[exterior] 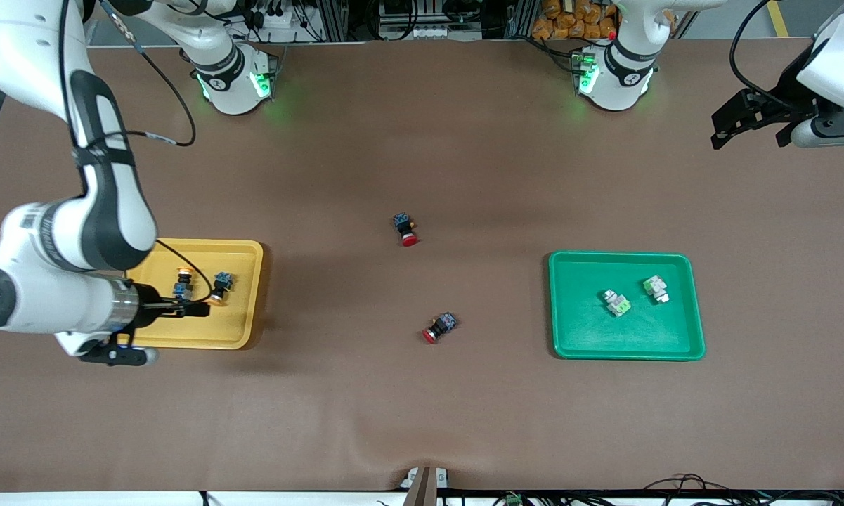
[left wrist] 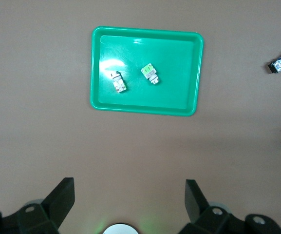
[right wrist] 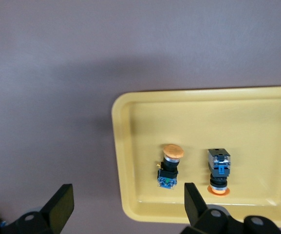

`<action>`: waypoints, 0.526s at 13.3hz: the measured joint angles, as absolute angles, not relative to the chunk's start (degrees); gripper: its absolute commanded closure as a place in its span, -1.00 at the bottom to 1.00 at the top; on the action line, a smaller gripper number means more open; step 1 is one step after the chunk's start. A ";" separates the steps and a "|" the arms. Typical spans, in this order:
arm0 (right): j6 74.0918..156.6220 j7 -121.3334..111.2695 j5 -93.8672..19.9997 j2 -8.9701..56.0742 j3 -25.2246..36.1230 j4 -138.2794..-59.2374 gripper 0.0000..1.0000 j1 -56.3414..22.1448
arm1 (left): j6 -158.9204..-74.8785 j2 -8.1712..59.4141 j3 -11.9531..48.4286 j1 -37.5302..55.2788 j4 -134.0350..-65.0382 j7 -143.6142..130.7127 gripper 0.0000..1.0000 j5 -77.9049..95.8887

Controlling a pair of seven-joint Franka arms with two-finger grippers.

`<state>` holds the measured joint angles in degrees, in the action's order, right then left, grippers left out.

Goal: Place green and yellow buttons in trays
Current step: 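Release the yellow button in the yellow tray and retract the right gripper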

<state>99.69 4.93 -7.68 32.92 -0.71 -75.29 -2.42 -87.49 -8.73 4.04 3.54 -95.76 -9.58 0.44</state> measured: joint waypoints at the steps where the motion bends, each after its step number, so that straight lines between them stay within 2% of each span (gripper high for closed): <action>1: 97.70 4.93 -7.68 32.76 -1.10 -72.95 -1.00 -2.38 | -87.49 -8.38 3.99 3.40 -95.54 -9.58 -1.00 0.29; 3: 94.57 4.92 -7.55 30.95 -1.75 -69.87 -1.00 -2.43 | -87.49 -7.58 3.88 2.88 -95.04 -9.56 -1.00 -0.97; 7: 87.40 4.92 -4.65 22.70 -2.00 -67.89 -1.00 -2.46 | -87.49 -7.09 3.71 2.28 -94.48 -9.54 -1.00 -1.43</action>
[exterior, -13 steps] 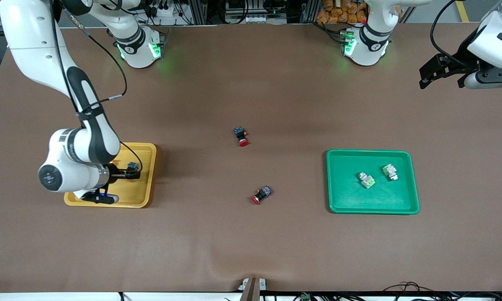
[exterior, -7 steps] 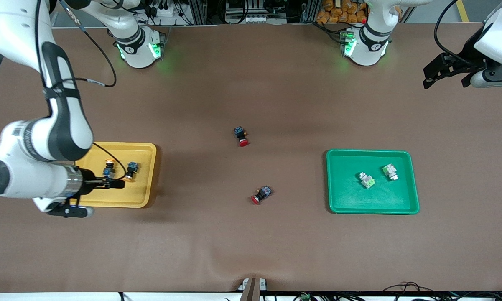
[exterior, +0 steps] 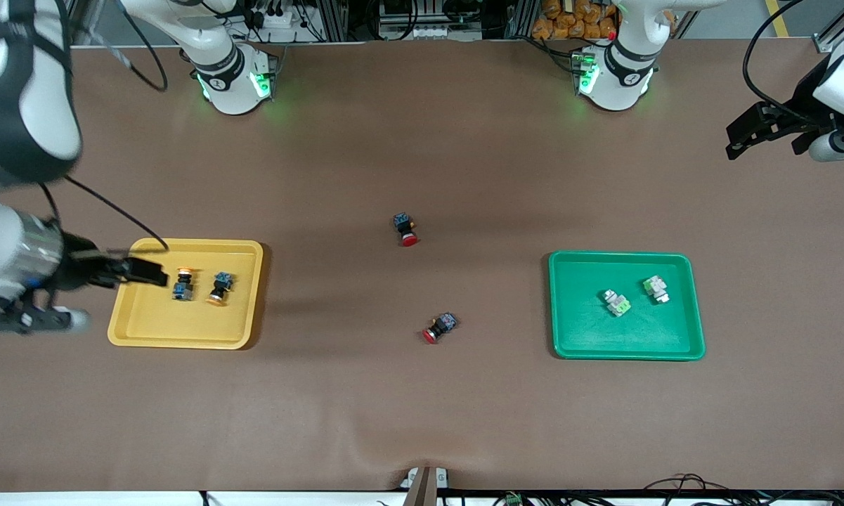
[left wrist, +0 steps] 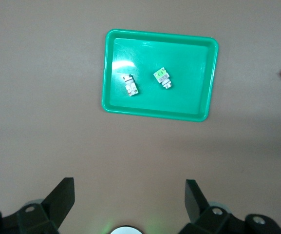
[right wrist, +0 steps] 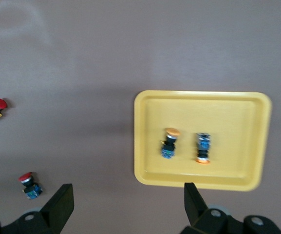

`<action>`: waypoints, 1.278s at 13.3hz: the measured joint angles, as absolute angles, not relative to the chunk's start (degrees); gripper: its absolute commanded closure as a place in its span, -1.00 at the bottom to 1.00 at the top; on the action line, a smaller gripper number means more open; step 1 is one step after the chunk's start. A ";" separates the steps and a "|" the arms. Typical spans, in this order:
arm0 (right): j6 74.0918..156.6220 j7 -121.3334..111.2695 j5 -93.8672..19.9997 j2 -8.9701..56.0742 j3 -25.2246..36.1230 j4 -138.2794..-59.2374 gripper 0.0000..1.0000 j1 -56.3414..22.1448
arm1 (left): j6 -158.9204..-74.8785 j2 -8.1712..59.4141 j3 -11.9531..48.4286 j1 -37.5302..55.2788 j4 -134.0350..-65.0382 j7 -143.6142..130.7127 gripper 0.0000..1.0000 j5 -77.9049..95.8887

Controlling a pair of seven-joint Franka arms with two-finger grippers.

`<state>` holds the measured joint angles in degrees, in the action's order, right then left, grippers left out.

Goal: Place green and yellow buttons in trays

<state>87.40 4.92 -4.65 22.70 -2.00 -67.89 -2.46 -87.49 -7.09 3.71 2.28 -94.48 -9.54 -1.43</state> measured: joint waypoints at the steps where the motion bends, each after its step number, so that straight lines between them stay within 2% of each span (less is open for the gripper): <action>1: 86.10 4.92 -2.42 21.51 -2.02 -67.88 -1.00 -2.46 | -87.49 -7.08 3.71 2.26 -94.46 -9.54 -1.00 -1.43; 7: 81.22 7.11 -0.87 13.56 -2.22 -68.72 -1.00 -2.31 | -87.49 -6.98 3.94 2.30 -94.29 -9.52 -1.00 -1.43; 11: 81.44 8.54 -0.80 7.13 -1.68 -75.85 -1.00 -1.88 | -87.49 -6.95 3.98 2.30 -94.28 -9.30 -1.00 -1.43; 17: 88.35 8.84 -0.72 -0.69 -0.70 -88.53 -1.00 -1.80 | -86.37 -6.95 4.87 2.55 -94.28 -9.28 -1.00 -1.42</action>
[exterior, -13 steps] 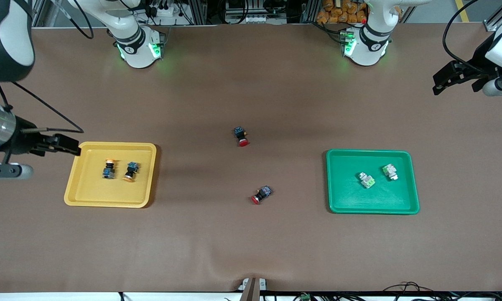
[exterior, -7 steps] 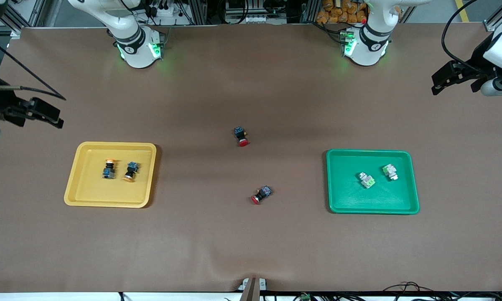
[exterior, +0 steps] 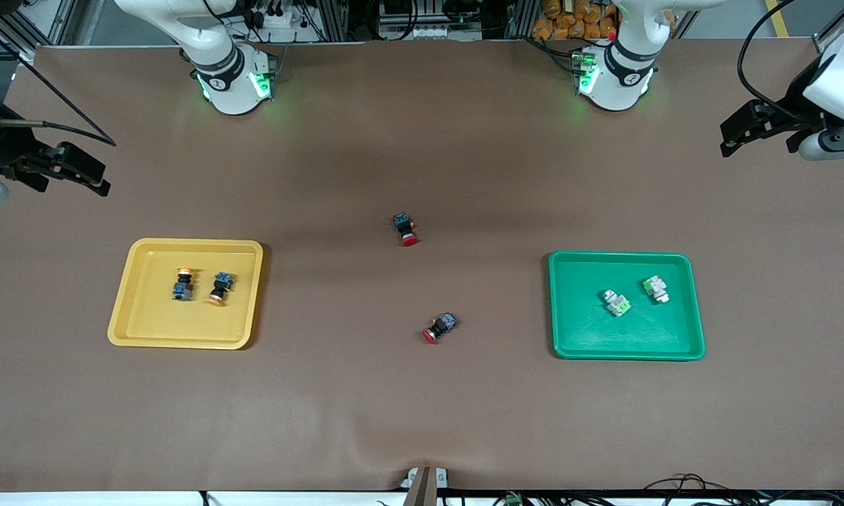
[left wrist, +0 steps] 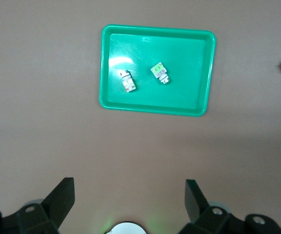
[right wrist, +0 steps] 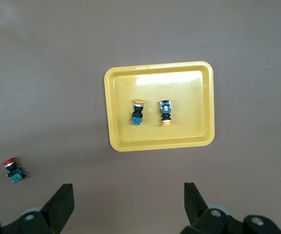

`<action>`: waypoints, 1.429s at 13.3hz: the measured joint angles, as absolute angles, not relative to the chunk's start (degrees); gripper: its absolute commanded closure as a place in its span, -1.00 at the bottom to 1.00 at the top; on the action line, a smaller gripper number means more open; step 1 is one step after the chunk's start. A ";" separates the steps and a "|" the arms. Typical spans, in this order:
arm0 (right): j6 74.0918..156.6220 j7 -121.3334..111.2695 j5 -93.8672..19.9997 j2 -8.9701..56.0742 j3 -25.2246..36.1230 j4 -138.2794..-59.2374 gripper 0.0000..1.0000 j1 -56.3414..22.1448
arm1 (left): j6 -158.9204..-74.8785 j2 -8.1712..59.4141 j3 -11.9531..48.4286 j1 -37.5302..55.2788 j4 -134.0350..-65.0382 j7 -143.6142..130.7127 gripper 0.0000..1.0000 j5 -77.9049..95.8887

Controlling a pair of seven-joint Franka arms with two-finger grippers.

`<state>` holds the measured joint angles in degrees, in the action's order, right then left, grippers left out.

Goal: Place green and yellow buttons in trays

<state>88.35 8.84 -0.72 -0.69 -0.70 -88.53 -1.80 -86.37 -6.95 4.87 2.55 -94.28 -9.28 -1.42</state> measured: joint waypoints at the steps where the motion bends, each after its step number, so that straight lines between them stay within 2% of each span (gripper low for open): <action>1: 88.72 8.84 -0.84 -0.92 0.12 -89.06 -1.00 -1.77 | -86.36 -6.95 5.21 2.63 -94.28 -9.28 -1.00 -1.42; 13: 89.18 8.67 -1.07 -1.28 0.76 -89.34 -1.00 -1.73 | -85.64 -6.95 5.23 2.35 -93.28 -9.28 -1.00 -1.42; 19: 88.72 1.04 -1.07 -1.28 0.85 -89.34 -1.00 -1.73 | -85.36 -6.94 4.91 2.12 -93.24 -9.28 -1.00 -1.42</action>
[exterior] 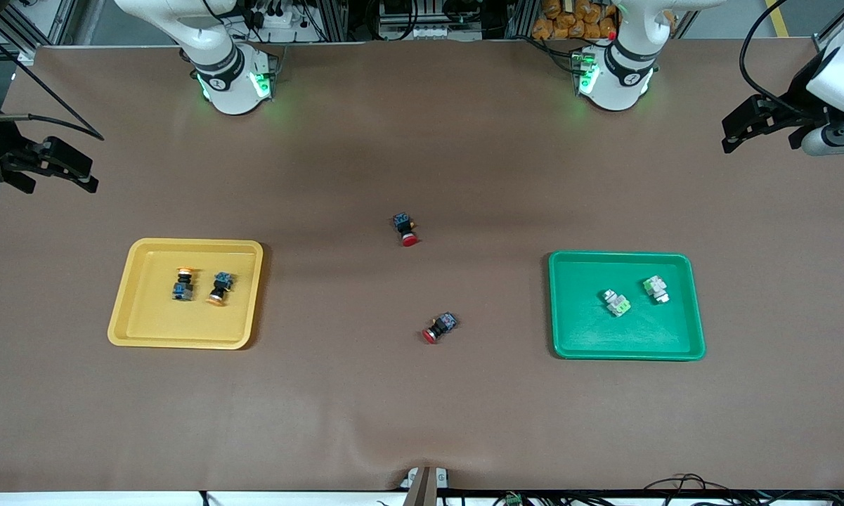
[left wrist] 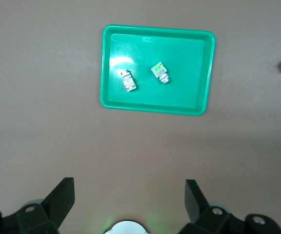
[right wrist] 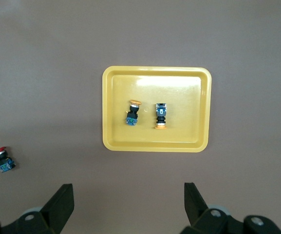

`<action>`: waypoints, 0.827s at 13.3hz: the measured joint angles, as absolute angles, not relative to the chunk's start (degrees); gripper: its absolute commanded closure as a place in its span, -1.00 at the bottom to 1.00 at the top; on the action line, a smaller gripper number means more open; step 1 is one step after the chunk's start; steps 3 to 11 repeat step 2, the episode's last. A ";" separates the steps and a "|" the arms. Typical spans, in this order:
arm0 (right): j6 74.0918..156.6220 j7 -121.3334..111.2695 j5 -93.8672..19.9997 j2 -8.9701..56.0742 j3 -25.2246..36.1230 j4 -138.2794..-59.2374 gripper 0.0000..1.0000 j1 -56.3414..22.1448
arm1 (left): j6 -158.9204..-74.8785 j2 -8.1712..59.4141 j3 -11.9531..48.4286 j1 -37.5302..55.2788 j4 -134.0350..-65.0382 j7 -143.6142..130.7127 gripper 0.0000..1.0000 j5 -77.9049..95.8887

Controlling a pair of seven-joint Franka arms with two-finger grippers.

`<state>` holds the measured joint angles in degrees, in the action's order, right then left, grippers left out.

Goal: Place green and yellow buttons in trays

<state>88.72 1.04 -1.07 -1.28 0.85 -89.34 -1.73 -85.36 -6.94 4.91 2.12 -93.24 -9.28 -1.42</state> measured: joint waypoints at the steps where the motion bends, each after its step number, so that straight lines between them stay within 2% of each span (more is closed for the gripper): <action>1: 88.65 0.84 -1.07 -1.28 0.86 -89.34 -1.00 -1.73 | -85.36 -6.94 4.91 2.11 -93.24 -9.28 -1.00 -1.42; 11: 88.63 0.75 -1.06 -1.28 0.86 -89.34 -1.00 -1.73 | -85.35 -6.94 4.90 2.10 -93.24 -9.28 -1.00 -1.42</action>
